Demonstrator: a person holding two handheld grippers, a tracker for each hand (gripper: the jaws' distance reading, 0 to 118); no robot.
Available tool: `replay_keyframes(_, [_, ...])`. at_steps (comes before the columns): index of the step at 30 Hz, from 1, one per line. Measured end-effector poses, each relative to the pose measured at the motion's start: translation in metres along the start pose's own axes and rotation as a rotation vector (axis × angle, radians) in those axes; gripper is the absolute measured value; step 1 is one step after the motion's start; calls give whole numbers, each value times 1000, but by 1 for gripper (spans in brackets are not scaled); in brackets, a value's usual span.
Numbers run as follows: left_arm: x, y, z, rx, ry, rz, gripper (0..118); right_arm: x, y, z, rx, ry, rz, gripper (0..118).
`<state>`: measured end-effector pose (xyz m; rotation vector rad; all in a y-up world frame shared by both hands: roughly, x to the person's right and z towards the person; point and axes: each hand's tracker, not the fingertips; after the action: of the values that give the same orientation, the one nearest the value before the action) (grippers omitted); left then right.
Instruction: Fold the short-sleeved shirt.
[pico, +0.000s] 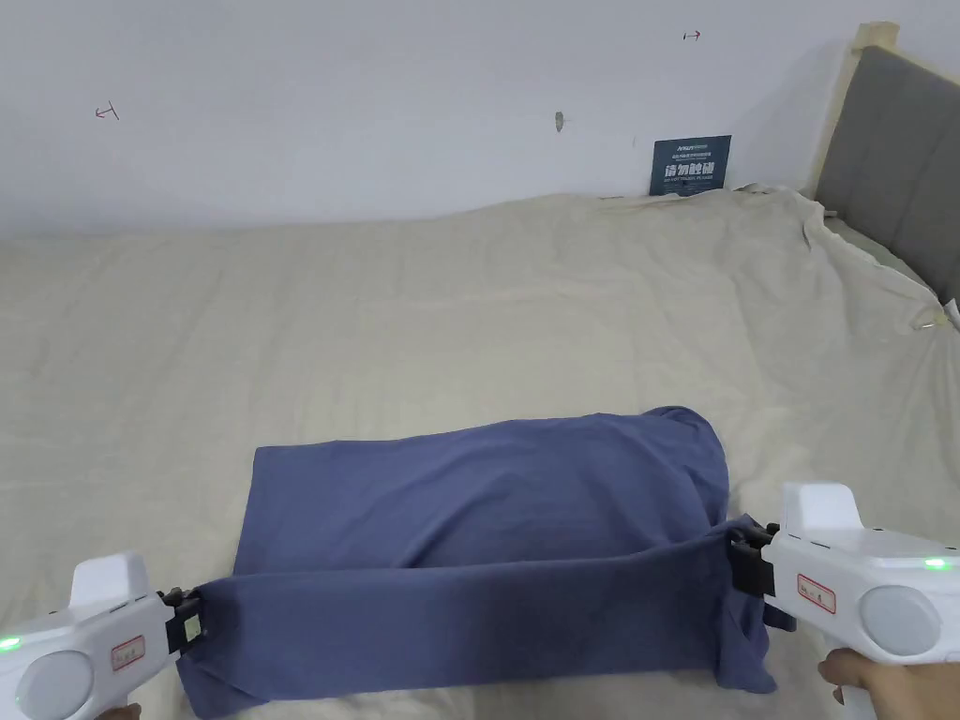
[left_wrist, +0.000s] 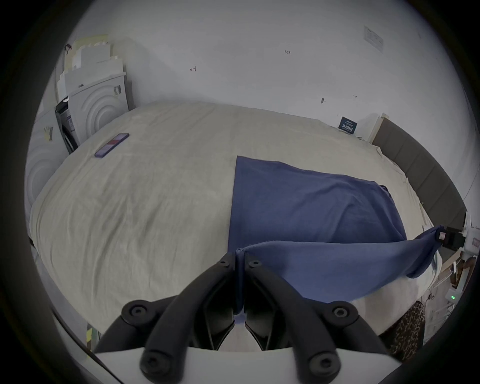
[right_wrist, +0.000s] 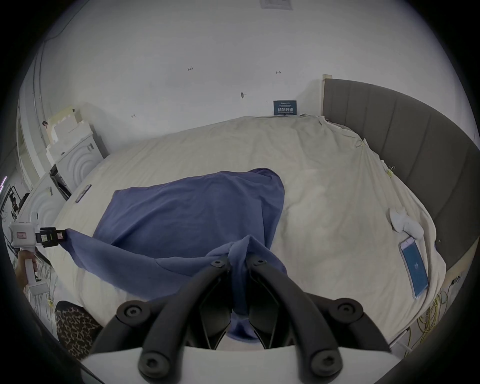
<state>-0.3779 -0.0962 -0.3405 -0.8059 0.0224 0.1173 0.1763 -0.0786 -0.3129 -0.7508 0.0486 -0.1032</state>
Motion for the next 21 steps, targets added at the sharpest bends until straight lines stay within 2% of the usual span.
replay_keyframes(5, [7,22,-52,-64,26,-60,3,7,15,-54,-77,-20,-33,7])
replay_keyframes(9, [12,26,-90,-119,45,-77,3,10,17,-91,-139,-49,-30,7])
replay_keyframes(11, [15,25,-106,-156,57,-90,3,14,13,-109,-179,-57,-67,7])
replay_keyframes(17, [18,16,-132,-222,73,-95,3,10,-4,-130,-234,-87,-90,7])
replay_keyframes(18, [18,16,-130,-219,75,-92,5,9,-5,-130,-235,-90,-88,7])
replay_keyframes(20, [19,19,-128,-222,76,-87,19,11,-5,-129,-228,-95,-88,11])
replay_keyframes(21, [20,21,-126,-224,68,-93,37,10,-4,-128,-227,-94,-89,24])
